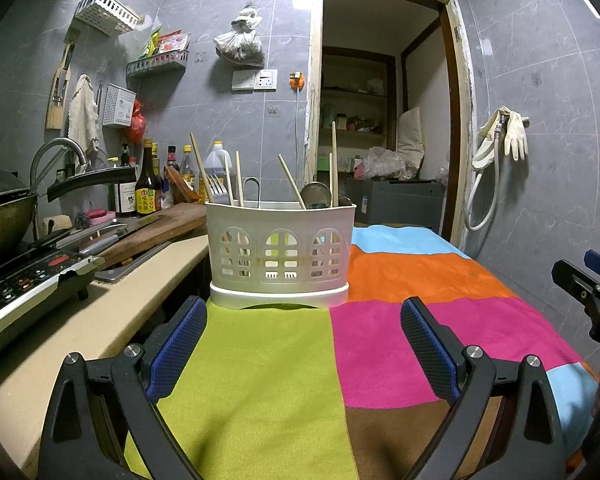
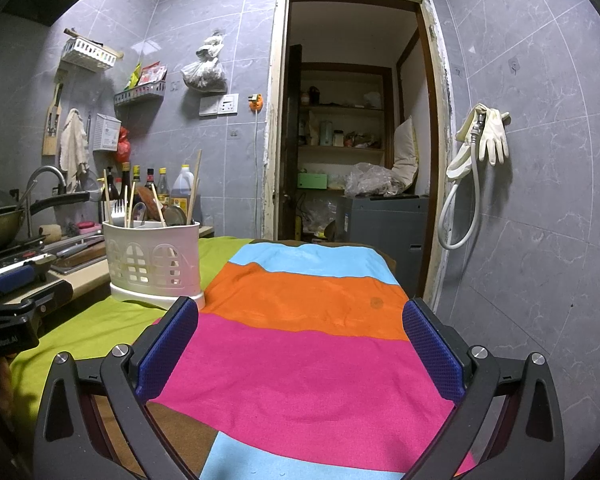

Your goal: Organize utensils

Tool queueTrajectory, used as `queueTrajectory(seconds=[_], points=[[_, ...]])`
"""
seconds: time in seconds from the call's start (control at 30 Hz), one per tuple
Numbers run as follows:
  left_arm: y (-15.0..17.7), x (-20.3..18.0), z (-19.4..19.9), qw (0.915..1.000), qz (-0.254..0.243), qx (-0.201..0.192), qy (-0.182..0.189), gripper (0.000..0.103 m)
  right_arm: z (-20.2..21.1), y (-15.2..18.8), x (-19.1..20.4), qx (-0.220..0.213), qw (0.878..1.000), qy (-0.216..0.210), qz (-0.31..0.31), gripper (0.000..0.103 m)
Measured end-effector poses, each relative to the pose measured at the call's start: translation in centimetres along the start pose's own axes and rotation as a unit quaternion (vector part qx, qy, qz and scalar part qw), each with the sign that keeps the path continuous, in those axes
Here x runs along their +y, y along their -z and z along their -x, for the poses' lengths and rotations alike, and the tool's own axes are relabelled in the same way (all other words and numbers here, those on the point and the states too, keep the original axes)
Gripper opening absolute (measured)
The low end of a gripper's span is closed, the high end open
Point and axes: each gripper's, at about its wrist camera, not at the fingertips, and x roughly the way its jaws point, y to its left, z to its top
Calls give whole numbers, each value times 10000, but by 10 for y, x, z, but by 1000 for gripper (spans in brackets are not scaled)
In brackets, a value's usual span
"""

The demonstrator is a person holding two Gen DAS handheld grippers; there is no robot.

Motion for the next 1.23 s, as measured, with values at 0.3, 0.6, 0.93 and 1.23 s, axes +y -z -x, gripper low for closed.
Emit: queueTrajectory(seconds=[0.3, 0.6, 0.93, 1.23], points=[[8, 4, -1, 10000, 13, 32, 9, 95, 0, 0, 0, 11, 10000, 0, -3, 103], [11, 3, -7, 9998, -39, 177, 46, 95, 0, 0, 0, 15, 10000, 3, -4, 103], [13, 4, -10, 9997, -23, 214, -92, 95, 0, -1, -1, 11, 10000, -2, -1, 103], [12, 5, -11, 9997, -6, 245, -99, 95, 0, -1, 0, 12, 10000, 3, 3, 103]])
